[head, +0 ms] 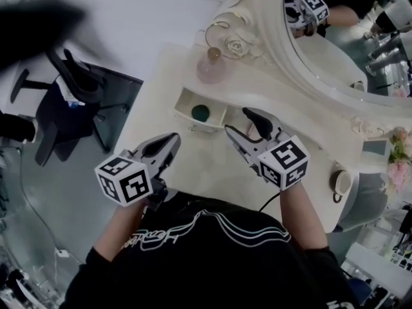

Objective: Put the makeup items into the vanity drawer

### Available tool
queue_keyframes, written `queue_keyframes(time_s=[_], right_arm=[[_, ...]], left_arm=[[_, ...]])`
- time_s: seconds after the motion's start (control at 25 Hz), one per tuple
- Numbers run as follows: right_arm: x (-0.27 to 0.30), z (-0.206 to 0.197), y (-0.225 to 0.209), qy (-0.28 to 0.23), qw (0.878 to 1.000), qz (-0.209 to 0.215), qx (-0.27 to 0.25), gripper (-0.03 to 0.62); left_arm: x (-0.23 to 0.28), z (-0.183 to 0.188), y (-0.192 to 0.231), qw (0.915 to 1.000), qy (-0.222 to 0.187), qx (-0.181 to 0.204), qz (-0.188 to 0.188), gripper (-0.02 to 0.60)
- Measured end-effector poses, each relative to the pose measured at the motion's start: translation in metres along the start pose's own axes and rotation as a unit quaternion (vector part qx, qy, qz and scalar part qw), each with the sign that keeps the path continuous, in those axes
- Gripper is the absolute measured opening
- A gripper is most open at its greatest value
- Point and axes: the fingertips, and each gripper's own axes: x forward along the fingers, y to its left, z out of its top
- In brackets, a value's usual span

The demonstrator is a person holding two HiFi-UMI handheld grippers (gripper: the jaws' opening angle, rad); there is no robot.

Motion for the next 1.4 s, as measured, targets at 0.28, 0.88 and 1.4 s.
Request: queue_keyframes(time_s=[0.28,0.88,1.4], right_arm=[[-0.041,-0.039,-0.001,0.020,1.000,-0.009,0.005,0.261],[-0.060,-0.119,0.010,0.096,0.995,0.006,0.000,0.239],[-0.037,-0.163,0.015,0.155,0.988,0.011,-0.014,0.173]], left_arm=[[0.016,-0.015,-0.028,0.9997,0.013,0.011,-0.015,0.021],[0.026,-0.046,-0.053,0.9992,0.033,0.016,-0.013,0.021],[0.018,-0.058,-0.043,0.9994,0.033,0.003,0.002,0.021]])
